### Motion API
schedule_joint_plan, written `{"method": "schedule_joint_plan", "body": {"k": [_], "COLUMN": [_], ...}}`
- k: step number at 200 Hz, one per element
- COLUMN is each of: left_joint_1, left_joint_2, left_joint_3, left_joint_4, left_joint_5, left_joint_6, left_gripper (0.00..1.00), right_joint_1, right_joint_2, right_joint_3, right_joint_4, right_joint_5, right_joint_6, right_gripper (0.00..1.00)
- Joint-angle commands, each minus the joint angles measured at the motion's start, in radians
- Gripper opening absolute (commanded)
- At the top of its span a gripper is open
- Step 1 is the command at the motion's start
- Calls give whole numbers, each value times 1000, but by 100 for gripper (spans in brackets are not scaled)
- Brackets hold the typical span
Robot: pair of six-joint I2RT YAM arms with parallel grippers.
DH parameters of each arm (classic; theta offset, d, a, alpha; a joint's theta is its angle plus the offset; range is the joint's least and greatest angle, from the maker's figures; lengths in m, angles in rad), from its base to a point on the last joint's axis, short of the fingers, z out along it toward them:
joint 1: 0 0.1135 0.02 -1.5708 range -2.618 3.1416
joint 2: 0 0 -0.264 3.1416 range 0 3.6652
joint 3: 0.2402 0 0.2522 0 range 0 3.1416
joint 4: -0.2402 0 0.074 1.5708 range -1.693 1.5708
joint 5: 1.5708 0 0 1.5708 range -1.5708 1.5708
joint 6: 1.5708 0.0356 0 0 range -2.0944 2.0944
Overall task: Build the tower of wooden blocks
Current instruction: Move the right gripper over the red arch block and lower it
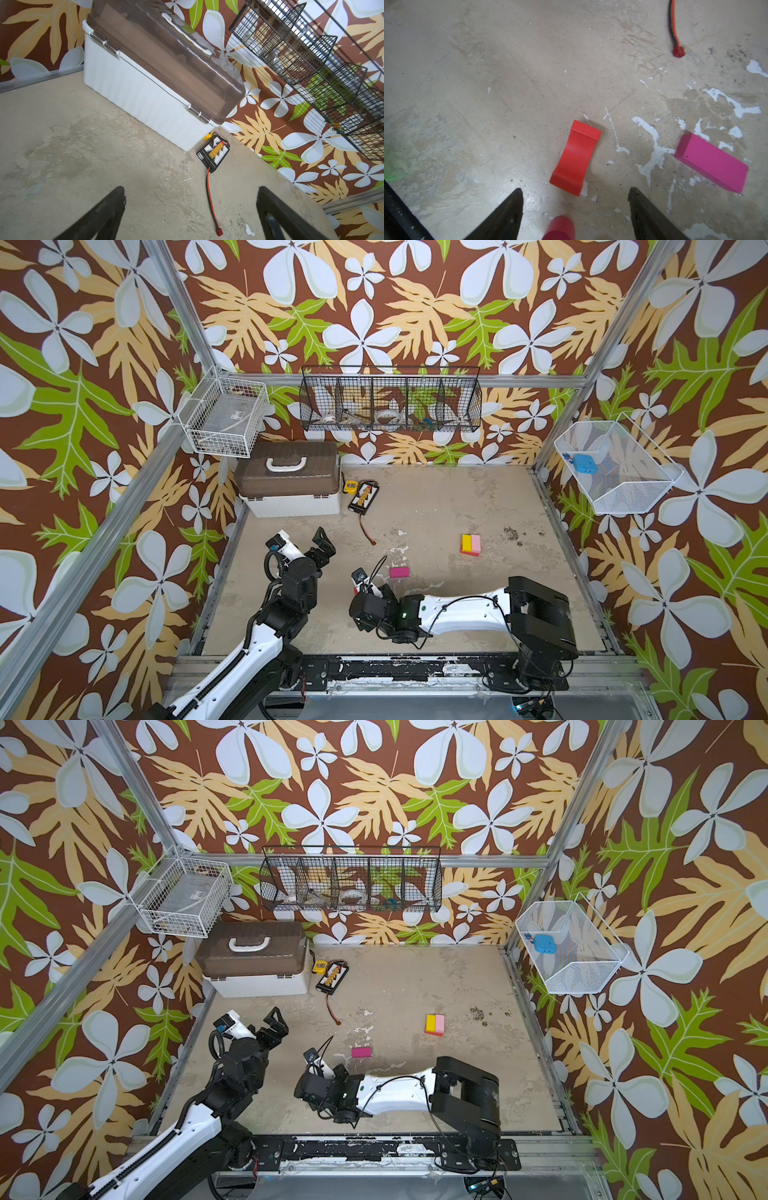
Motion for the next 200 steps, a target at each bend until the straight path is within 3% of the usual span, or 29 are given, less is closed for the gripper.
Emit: {"method": "schedule_joint_plan", "body": {"k": [1,92,134,200], "left_joint_1": [2,3,4,5], "left_joint_2": [17,-13,-15,-10], "left_joint_3": [15,20,27,30], "left_joint_4": [14,-24,-29,-27], "left_joint_5": [6,-46,-39,-24], "left_joint_6": [1,-2,4,-1], "left_gripper": [100,100,100,100], "right_joint_1": [-1,0,-2,-91], "right_joint_2": [19,1,77,47], "right_joint_3": [19,-40,5,-75], "right_joint_4": [-10,45,-3,35], "right_joint_5": [-27,-90,-27,-40], "right_joint_6": [-10,-17,-18,26], "right_gripper": [80,78,77,73]}}
